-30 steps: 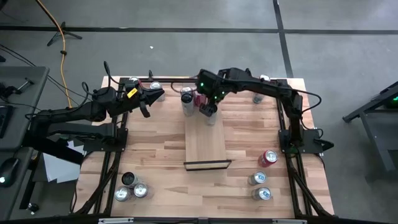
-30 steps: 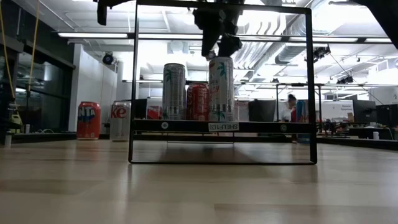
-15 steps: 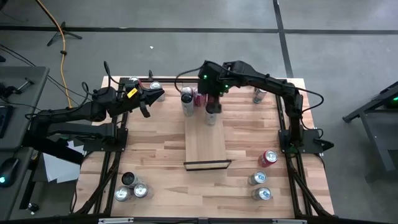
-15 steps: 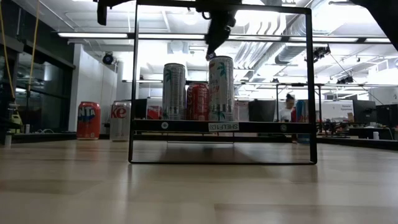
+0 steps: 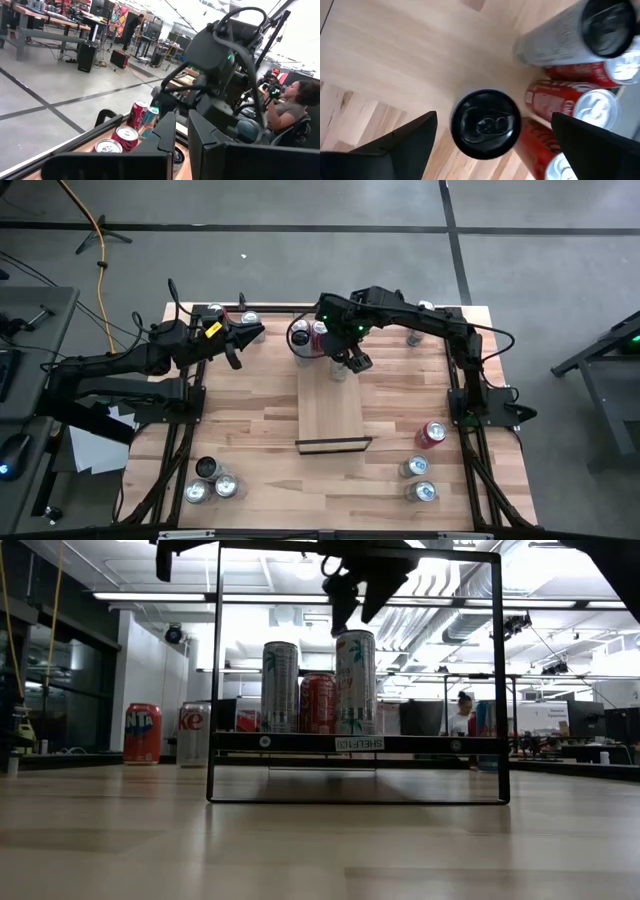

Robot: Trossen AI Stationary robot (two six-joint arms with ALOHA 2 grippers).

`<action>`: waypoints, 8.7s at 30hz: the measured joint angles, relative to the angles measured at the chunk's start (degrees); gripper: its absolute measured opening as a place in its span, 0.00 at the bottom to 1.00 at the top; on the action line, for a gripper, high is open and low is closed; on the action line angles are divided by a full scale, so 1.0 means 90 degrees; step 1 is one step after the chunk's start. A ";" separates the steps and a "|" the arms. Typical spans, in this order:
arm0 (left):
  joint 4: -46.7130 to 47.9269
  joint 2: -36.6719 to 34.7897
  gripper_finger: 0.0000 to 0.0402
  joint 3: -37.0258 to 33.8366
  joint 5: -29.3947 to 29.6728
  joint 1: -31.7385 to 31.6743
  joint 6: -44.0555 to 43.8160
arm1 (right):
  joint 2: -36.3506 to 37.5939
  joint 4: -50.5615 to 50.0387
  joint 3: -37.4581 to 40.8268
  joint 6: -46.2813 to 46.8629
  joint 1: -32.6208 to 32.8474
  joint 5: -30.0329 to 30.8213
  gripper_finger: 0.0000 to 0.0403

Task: Place canned beverage on shelf
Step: Put the black soda can on the shelf aligned with the other black soda can

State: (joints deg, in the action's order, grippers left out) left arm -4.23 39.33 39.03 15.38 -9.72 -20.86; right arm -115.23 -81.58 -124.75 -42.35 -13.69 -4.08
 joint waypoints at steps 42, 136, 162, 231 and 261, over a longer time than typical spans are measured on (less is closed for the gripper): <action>0.0155 0.0002 0.01 0.0000 0.0000 0.0000 0.0000 | -0.0506 0.0235 0.0005 0.3115 -0.0017 0.1093 0.64; 0.0209 0.0000 0.01 0.0002 -0.0217 0.0000 -0.0007 | 0.4565 0.6761 0.8108 0.7846 0.1508 0.1451 0.03; 0.0157 0.0005 0.01 0.0002 -0.0197 0.0000 -0.0005 | 0.3650 0.8533 0.8369 0.6414 0.0980 0.2058 0.00; 0.0158 0.0007 0.01 0.0002 -0.0148 0.0002 -0.0226 | 0.3076 1.0155 0.8369 0.5278 0.0290 0.1318 0.00; 0.0160 0.0007 0.01 0.0002 -0.0141 0.0000 -0.0158 | 0.2728 1.0356 0.8366 0.5319 0.0223 0.1786 0.00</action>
State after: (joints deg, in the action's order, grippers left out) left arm -2.79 39.40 39.05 14.11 -9.72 -22.28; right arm -90.68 11.62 -49.45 5.52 -11.68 11.99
